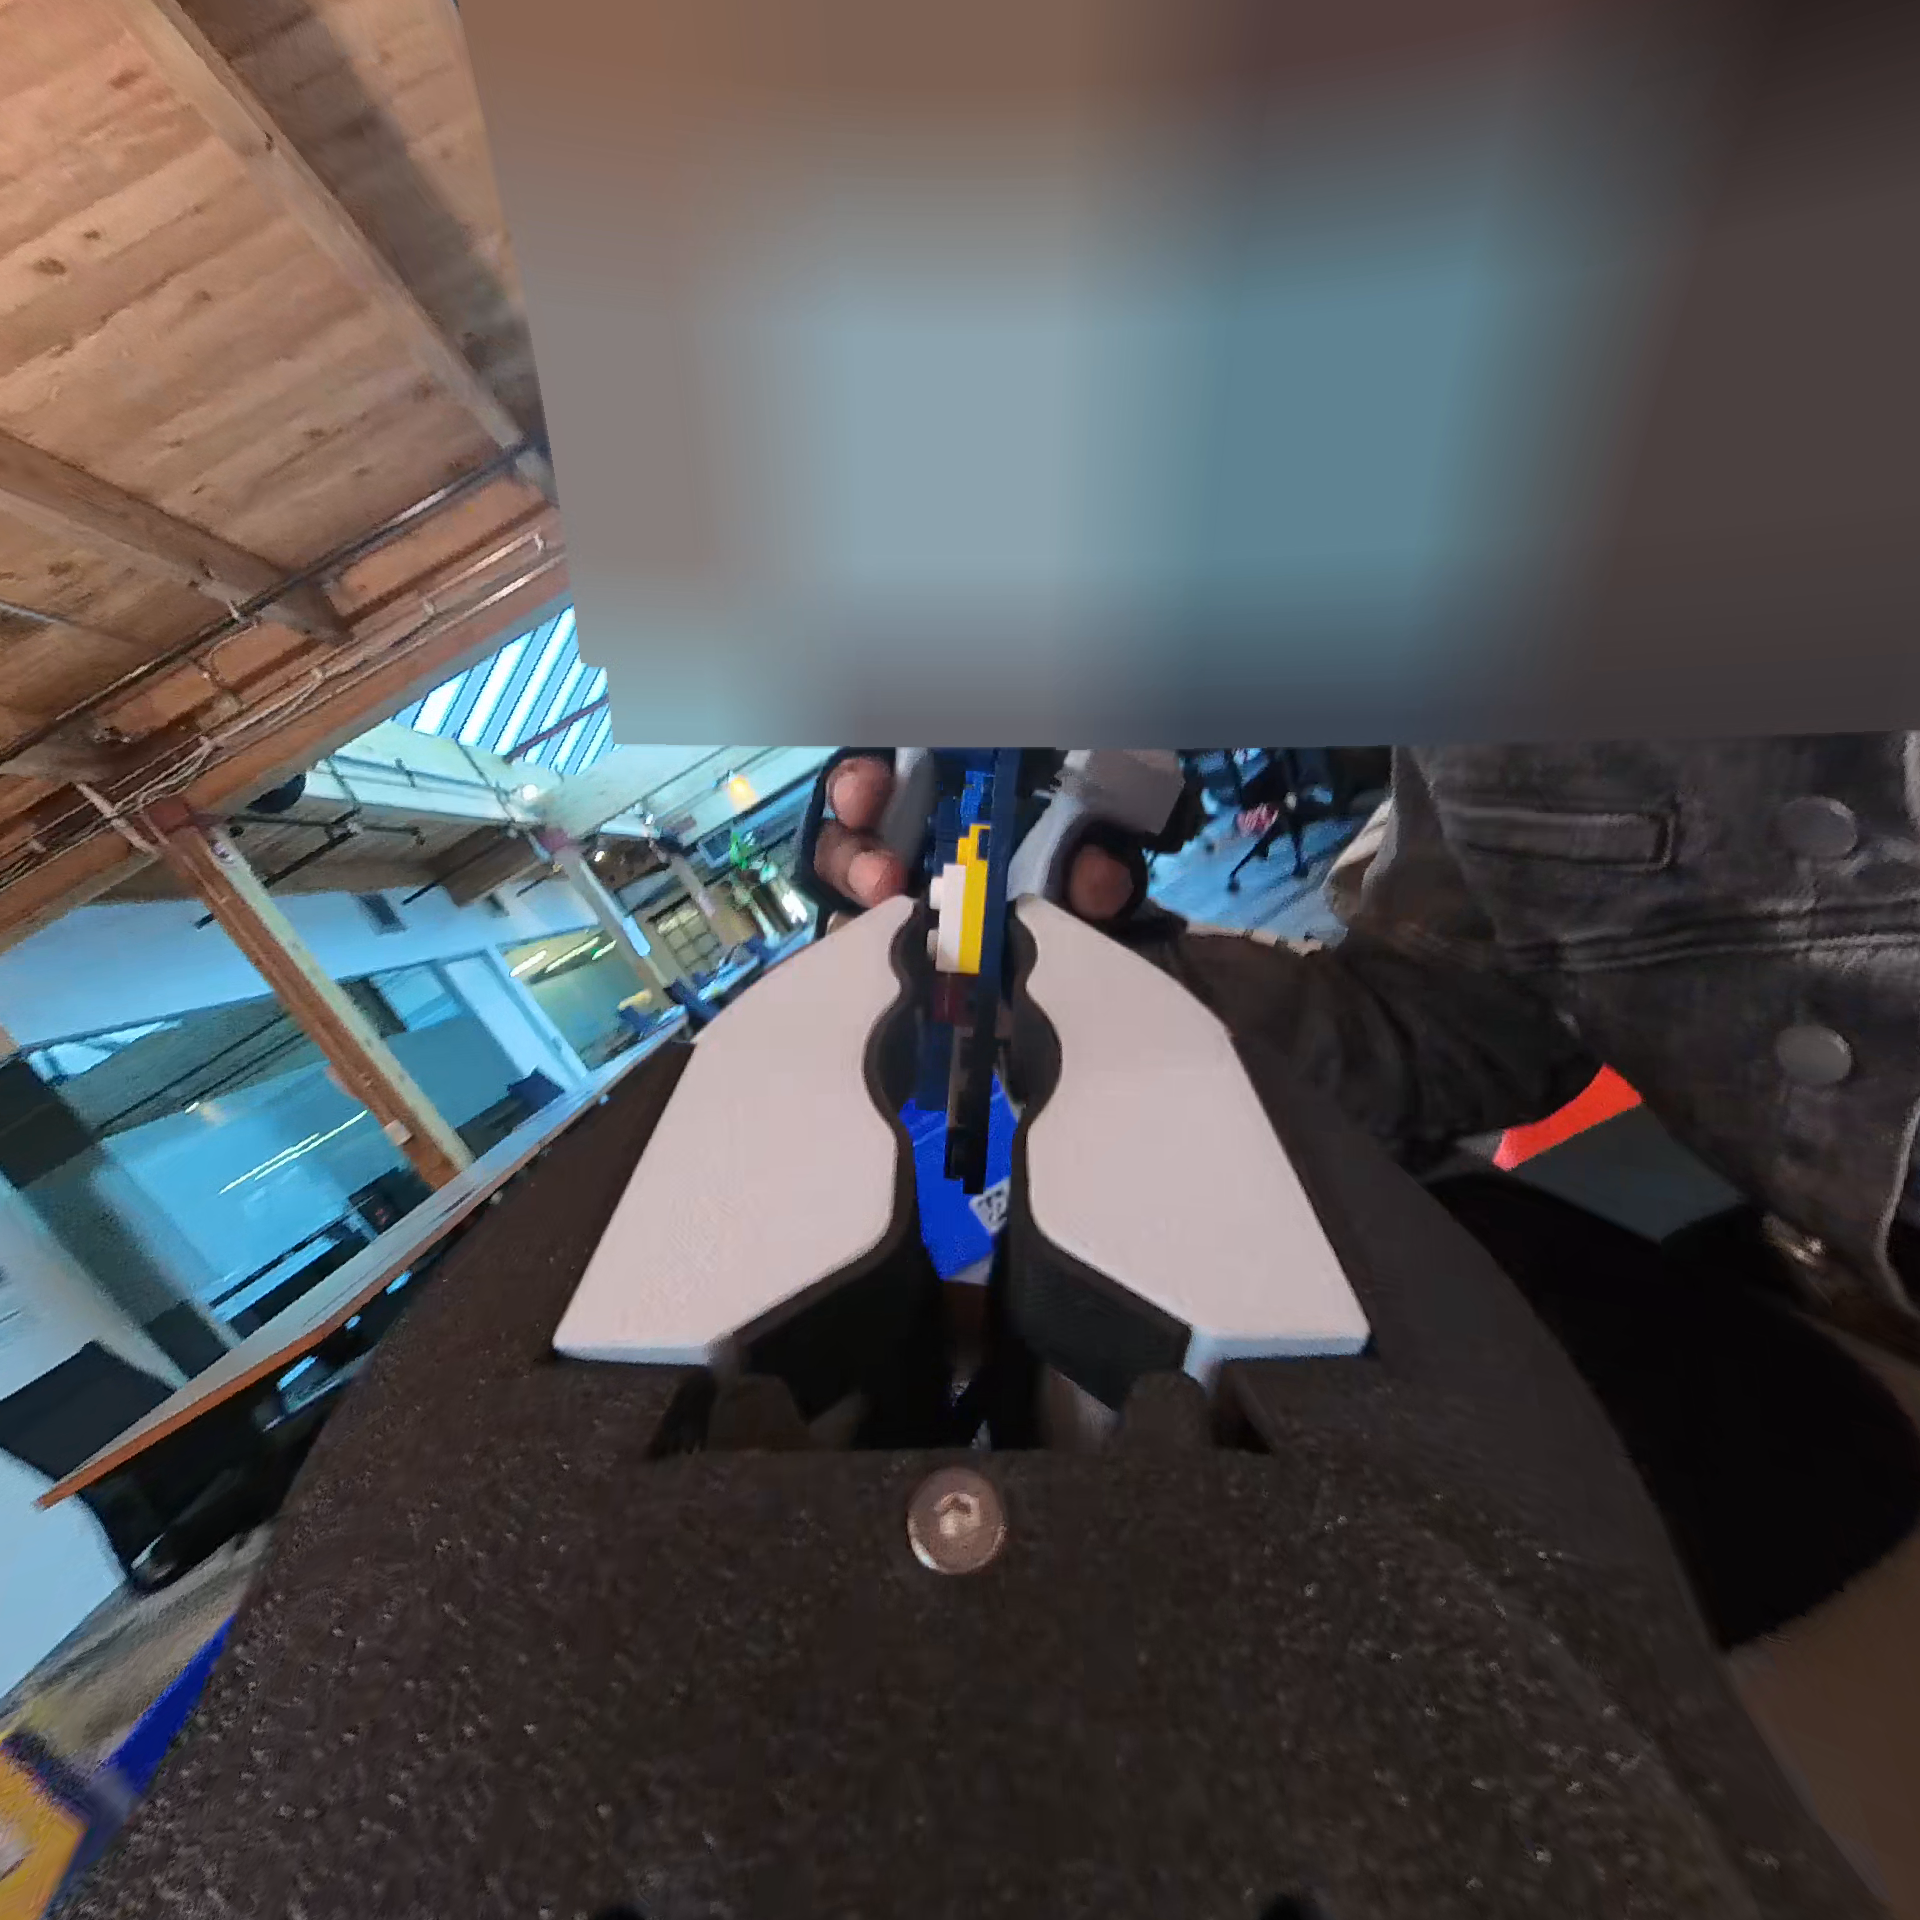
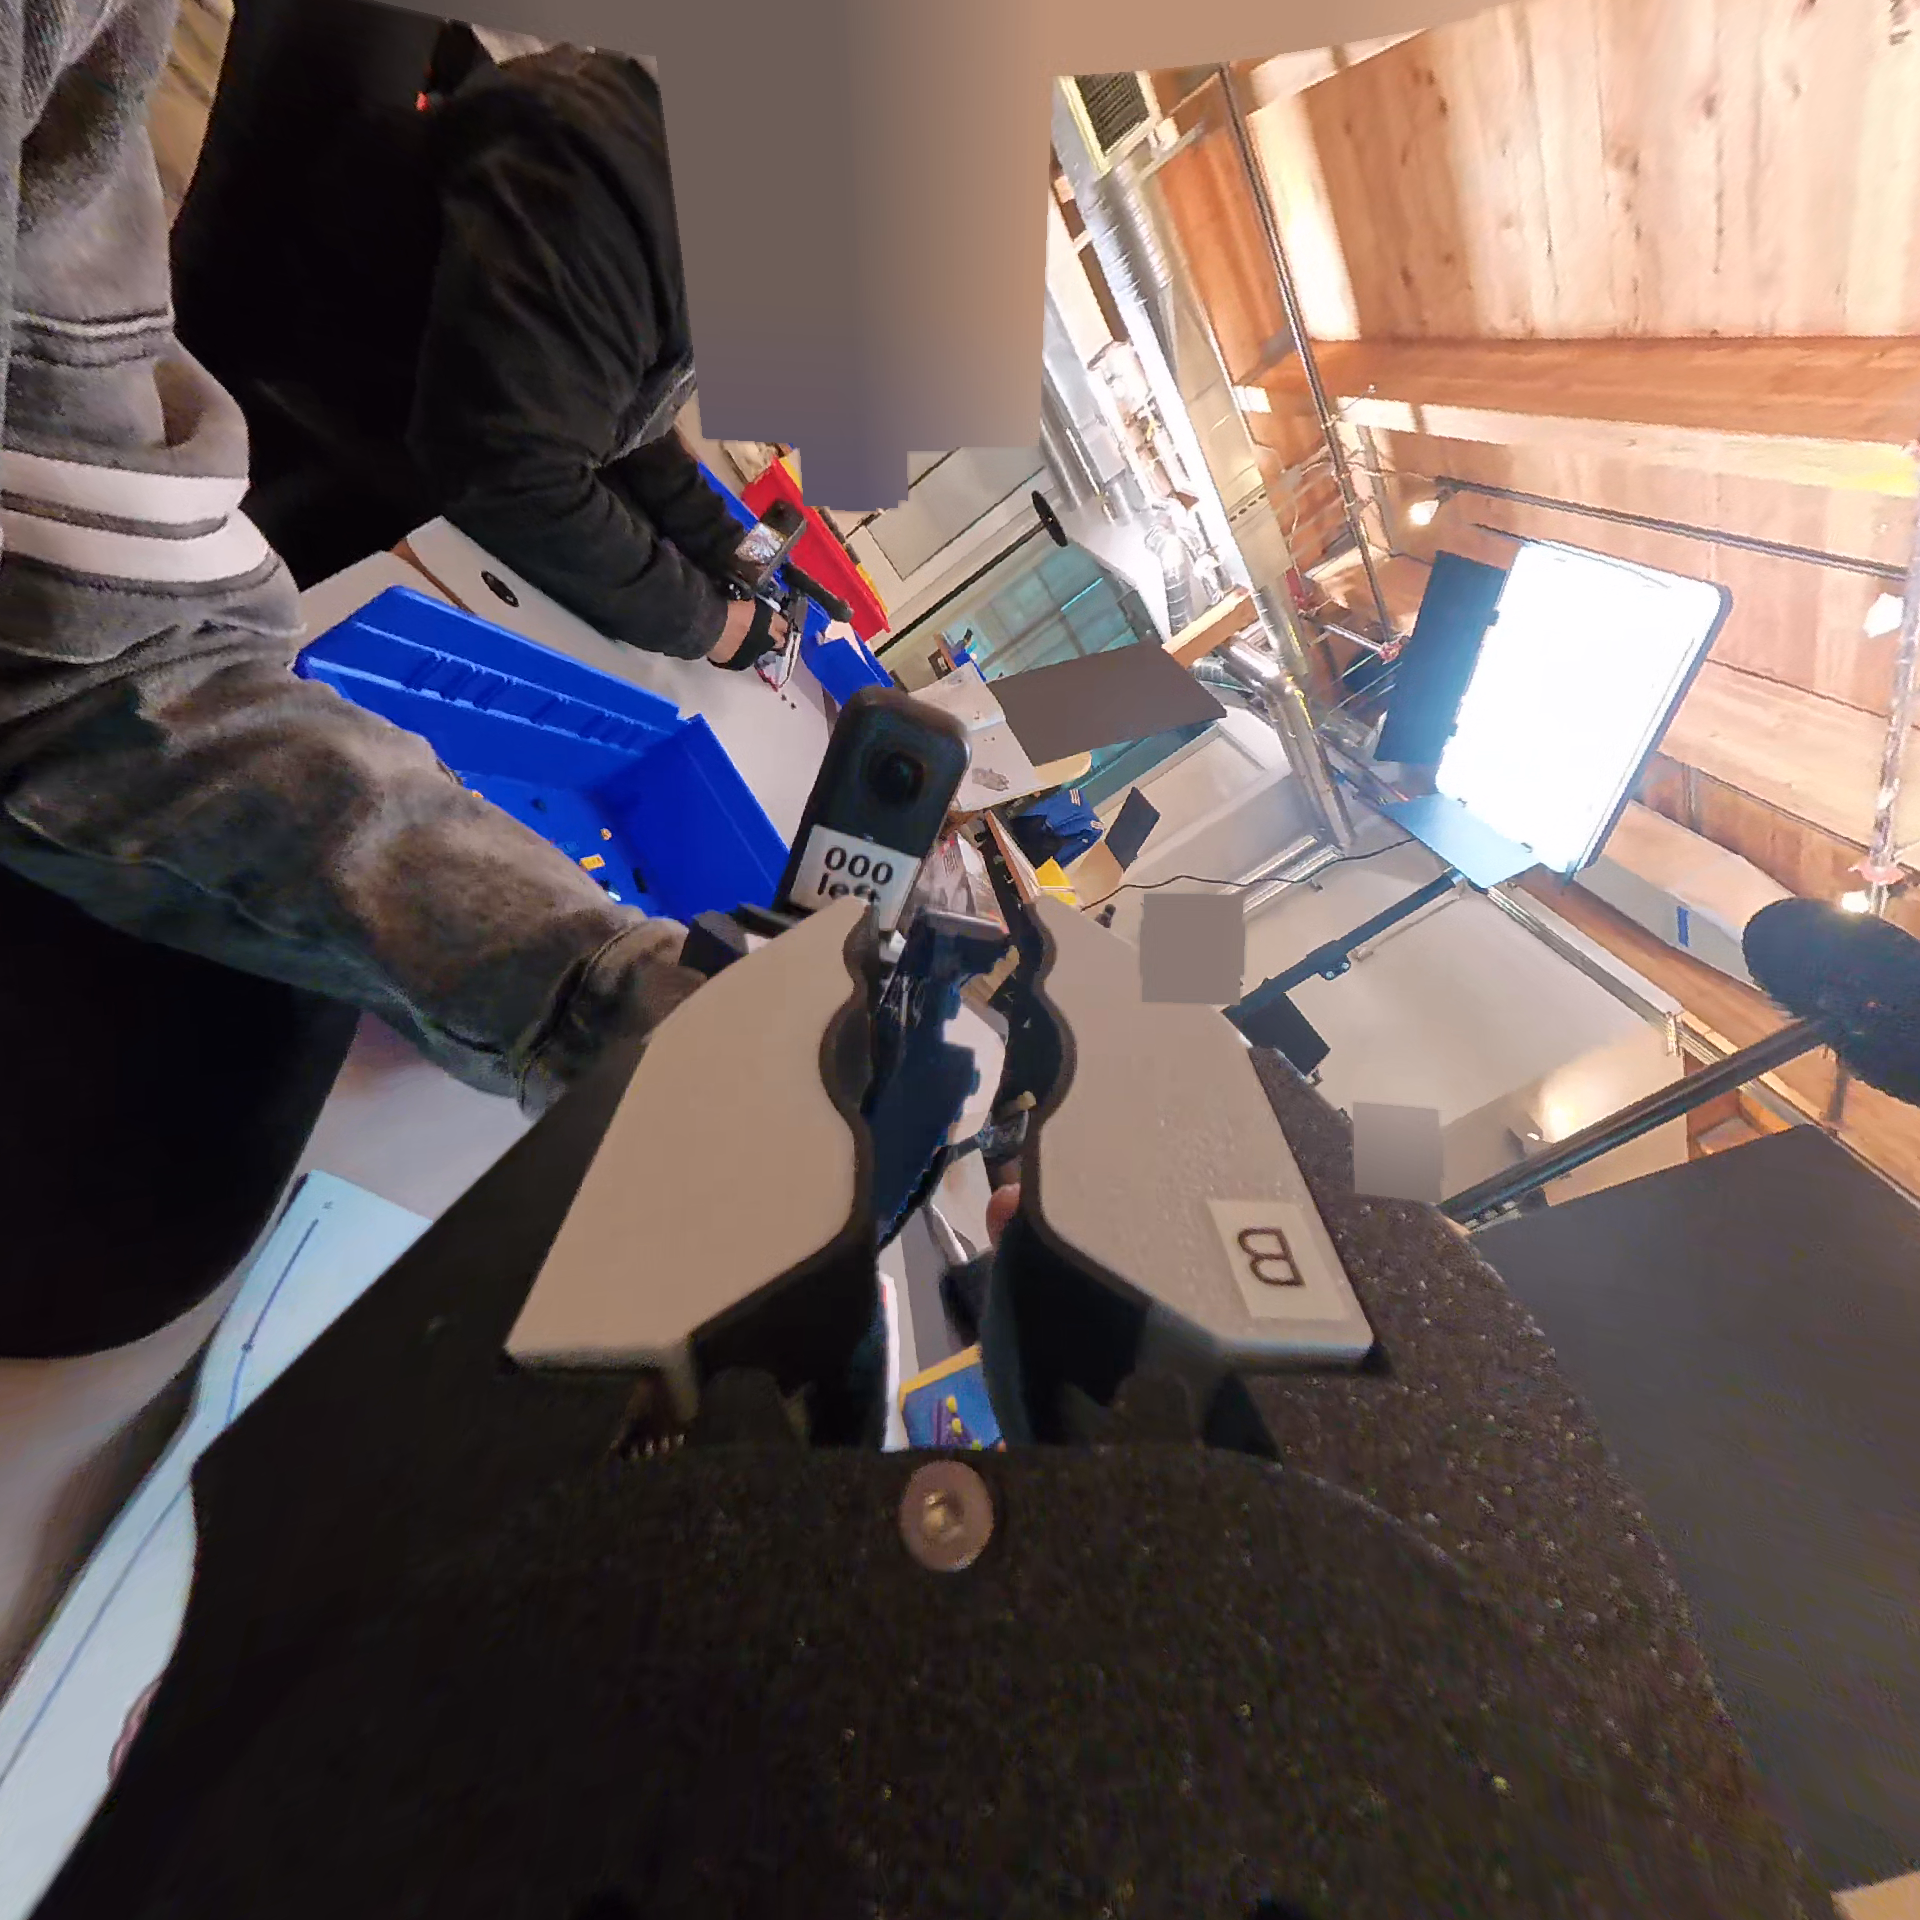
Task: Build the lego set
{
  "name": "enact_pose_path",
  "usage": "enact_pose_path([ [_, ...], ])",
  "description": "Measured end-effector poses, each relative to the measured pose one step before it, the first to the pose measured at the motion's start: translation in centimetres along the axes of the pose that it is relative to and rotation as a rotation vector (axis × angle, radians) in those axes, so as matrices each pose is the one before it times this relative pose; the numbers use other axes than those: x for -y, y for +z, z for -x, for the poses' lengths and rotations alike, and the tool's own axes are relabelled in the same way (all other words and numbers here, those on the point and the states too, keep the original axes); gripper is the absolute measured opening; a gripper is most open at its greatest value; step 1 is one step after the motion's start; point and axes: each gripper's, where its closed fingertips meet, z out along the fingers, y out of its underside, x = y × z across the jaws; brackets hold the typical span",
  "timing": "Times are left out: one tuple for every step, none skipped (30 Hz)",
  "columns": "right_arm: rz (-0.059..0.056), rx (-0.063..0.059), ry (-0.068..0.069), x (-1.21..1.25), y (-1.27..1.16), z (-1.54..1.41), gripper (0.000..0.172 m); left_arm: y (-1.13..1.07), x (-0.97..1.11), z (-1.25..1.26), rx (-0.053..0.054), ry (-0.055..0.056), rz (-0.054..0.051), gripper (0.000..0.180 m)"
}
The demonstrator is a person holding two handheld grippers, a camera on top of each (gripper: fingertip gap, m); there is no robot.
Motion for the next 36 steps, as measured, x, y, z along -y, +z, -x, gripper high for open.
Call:
enact_pose_path([
  [0.0073,0.0039,-0.0079,-0.083,-0.161,-0.049,0.025,-0.058,-0.204,0.095,0.0042,0.0196,0.0370,0.012],
  [0.0082,0.0009,-0.0084,-0.113,-0.172,-0.104,0.023,-0.061,-0.251,0.145,0.0077,0.0202,0.0431,0.012],
  [0.0094,-0.0004,-0.0081,-0.158,-0.173,-0.112,0.021,-0.050,-0.215,0.108,0.0056,0.0223,0.0433,0.012],
  [0.0083,0.0023,-0.0075,-0.143,-0.136,-0.069,0.019,-0.027,-0.153,0.172,0.0113,0.0202,0.0384,0.012],
  [0.0044,0.0028,-0.0079,-0.086,-0.110,-0.012,0.017,-0.036,-0.109,0.193,0.0120,0.0223,0.0357,0.012],
  [0.0004,-0.0011,-0.0079,-0.032,-0.085,-0.037,0.016,-0.057,0.021,0.133,0.0091,0.0208,0.0276,0.012],
  [0.0002,-0.0029,-0.0068,-0.019,-0.081,-0.068,0.016,-0.078,0.038,0.140,0.0080,0.0175,0.0240,0.012],
  [0.0041,-0.0024,-0.0069,-0.079,-0.080,-0.066,0.016,-0.081,0.005,0.146,0.0068,0.0134,0.0274,0.012],
  [0.0088,-0.0018,-0.0077,-0.173,-0.088,-0.070,0.016,-0.081,-0.077,0.156,0.0074,0.0148,0.0349,0.012],
  [0.0111,0.0012,-0.0073,-0.220,-0.084,-0.048,0.016,-0.061,-0.141,0.192,0.0107,0.0192,0.0404,0.012],
  [0.0117,0.0064,-0.0055,-0.234,-0.080,0.030,0.016,-0.049,-0.187,0.121,0.0070,0.0209,0.0459,0.012],
  [0.0125,0.0109,-0.0038,-0.260,-0.061,0.094,0.016,-0.033,-0.238,0.037,0.0028,0.0229,0.0520,0.012],
  [0.0147,0.0123,-0.0051,-0.265,-0.054,0.129,0.015,-0.021,-0.270,0.042,0.0047,0.0250,0.0561,0.012],
  [0.0161,0.0125,-0.0069,-0.278,-0.044,0.132,0.016,-0.028,-0.402,0.073,0.0071,0.0274,0.0678,0.012],
  [0.0137,0.0146,-0.0041,-0.217,-0.023,0.172,0.016,-0.028,-0.537,0.138,0.0124,0.0332,0.0779,0.012],
  [0.0111,0.0122,-0.0001,-0.176,0.006,0.150,0.016,-0.019,-0.514,0.078,0.0111,0.0349,0.0715,0.012],
  [0.0105,0.0052,-0.0008,-0.161,0.036,0.080,0.016,0.002,-0.457,0.035,0.0077,0.0287,0.0625,0.012],
  [0.0133,0.0028,-0.0047,-0.217,0.082,0.073,0.016,0.041,-0.318,-0.036,0.0046,0.0229,0.0484,0.012],
  [0.0189,0.0009,-0.0077,-0.293,0.106,0.054,0.016,0.053,-0.082,-0.105,-0.0003,0.0177,0.0265,0.012],
  [0.0189,-0.0017,-0.0090,-0.312,0.098,0.022,0.016,0.071,0.114,-0.059,0.0021,0.0079,0.0081,0.012],
  [0.0067,-0.0019,-0.0059,-0.136,0.061,0.024,0.016,0.090,-0.006,-0.012,0.0023,0.0026,0.0125,0.012],
  [0.0018,0.0007,-0.0009,-0.055,0.038,0.028,0.016,0.104,-0.197,0.021,0.0050,0.0087,0.0226,0.012],
  [0.0111,0.0046,-0.0008,-0.179,0.018,0.052,0.016,0.083,-0.208,0.064,0.0087,0.0128,0.0215,0.012],
  [0.0162,0.0036,-0.0036,-0.244,0.010,0.038,0.016,0.060,-0.187,0.058,0.0075,0.0094,0.0192,0.012],
  [0.0153,0.0006,-0.0047,-0.223,-0.023,-0.003,0.016,0.044,-0.128,0.058,0.0053,0.0032,0.0146,0.012],
  [0.0122,0.0015,-0.0037,-0.157,-0.015,0.008,0.017,0.032,-0.047,0.011,0.0019,0.0017,0.0085,0.012],
  [0.0123,0.0020,-0.0031,-0.136,-0.007,0.017,0.017,0.013,-0.027,-0.001,0.0013,0.0022,0.0050,0.012],
  [0.0173,-0.0001,-0.0067,-0.198,0.013,0.002,0.017,0.024,-0.042,0.044,0.0041,0.0024,0.0060,0.012],
  [0.0217,-0.0003,-0.0119,-0.246,0.035,0.025,0.018,0.017,-0.092,0.095,0.0071,0.0002,0.0081,0.012],
  [0.0215,-0.0022,-0.0129,-0.257,0.058,0.014,0.018,0.019,-0.084,0.072,0.0049,0.0016,0.0082,0.012],
  [0.0173,-0.0025,-0.0109,-0.192,0.063,0.009,0.018,0.010,-0.030,-0.012,0.0003,0.0048,0.0040,0.012],
  [0.0102,0.0009,-0.0077,-0.109,0.074,0.066,0.018,0.016,0.011,-0.036,-0.0002,0.0021,0.0020,0.012],
  [0.0057,0.0018,-0.0076,-0.054,0.062,0.082,0.017,0.037,-0.048,-0.134,-0.0073,0.0027,0.0068,0.012],
  [0.0076,0.0016,-0.0098,-0.095,0.042,0.057,0.015,0.059,-0.084,-0.095,-0.0033,0.0060,0.0100,0.012],
  [0.0114,0.0026,-0.0081,-0.153,0.035,0.052,0.015,0.067,-0.115,-0.006,0.0031,0.0064,0.0114,0.012],
  [0.0109,0.0043,-0.0025,-0.143,0.033,0.052,0.015,0.079,-0.097,-0.031,0.0004,0.0045,0.0101,0.012],
])
